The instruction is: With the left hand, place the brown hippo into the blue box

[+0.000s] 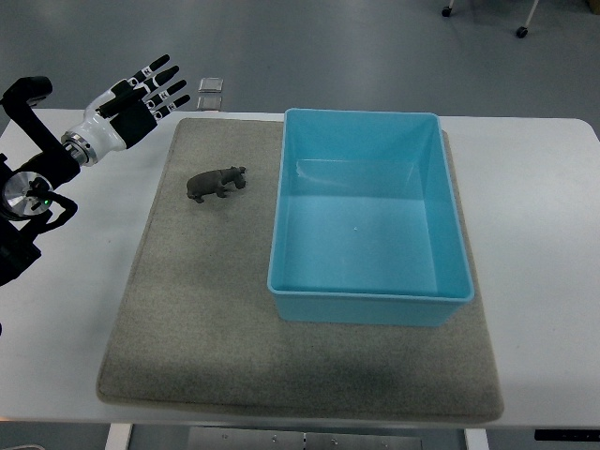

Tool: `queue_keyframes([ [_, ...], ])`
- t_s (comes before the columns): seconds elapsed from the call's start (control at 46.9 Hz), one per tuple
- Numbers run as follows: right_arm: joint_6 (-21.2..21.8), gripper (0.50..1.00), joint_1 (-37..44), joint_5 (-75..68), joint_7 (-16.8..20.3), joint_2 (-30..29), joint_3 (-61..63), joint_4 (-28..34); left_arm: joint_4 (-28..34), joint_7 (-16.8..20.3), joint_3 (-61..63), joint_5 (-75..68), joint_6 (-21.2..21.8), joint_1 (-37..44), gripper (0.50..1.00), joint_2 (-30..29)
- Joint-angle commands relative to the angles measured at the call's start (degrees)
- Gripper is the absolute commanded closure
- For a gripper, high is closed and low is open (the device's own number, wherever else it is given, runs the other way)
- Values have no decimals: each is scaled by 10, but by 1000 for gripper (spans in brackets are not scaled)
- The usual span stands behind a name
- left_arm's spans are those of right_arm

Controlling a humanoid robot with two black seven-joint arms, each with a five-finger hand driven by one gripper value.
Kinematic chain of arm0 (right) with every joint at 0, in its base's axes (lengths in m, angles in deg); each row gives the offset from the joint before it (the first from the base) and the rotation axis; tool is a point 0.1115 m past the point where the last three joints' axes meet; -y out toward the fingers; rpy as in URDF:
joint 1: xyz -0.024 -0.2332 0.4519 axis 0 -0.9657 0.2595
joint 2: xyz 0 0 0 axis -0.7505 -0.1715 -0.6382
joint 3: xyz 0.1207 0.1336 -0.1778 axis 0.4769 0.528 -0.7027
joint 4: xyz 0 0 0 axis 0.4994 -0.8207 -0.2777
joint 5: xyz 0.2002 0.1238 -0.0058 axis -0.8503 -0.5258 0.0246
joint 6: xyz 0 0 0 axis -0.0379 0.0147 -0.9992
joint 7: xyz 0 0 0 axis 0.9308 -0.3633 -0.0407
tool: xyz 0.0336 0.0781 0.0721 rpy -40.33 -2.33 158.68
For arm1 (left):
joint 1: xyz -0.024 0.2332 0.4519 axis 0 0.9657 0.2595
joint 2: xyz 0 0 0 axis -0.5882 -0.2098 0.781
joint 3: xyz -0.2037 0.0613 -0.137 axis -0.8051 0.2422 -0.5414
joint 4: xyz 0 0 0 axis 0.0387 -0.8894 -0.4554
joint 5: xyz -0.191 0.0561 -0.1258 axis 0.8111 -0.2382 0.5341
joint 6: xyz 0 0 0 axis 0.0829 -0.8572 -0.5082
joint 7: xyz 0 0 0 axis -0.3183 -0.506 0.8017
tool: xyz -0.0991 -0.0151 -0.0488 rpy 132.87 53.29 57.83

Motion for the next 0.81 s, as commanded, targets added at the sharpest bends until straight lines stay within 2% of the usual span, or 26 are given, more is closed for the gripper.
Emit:
queue_keyframes([
  [0.0,0,564,0,0,0,0,0,0,0,0,-3,3,0,-1,504,-1],
  [0.661,0,564,0,0,0,0,0,0,1,2,-19,-14,0,-3,504,-3],
  [0.789,0,564,0,0,0,0,0,0,-2,20,-19,-71,0,-8,504,-10],
])
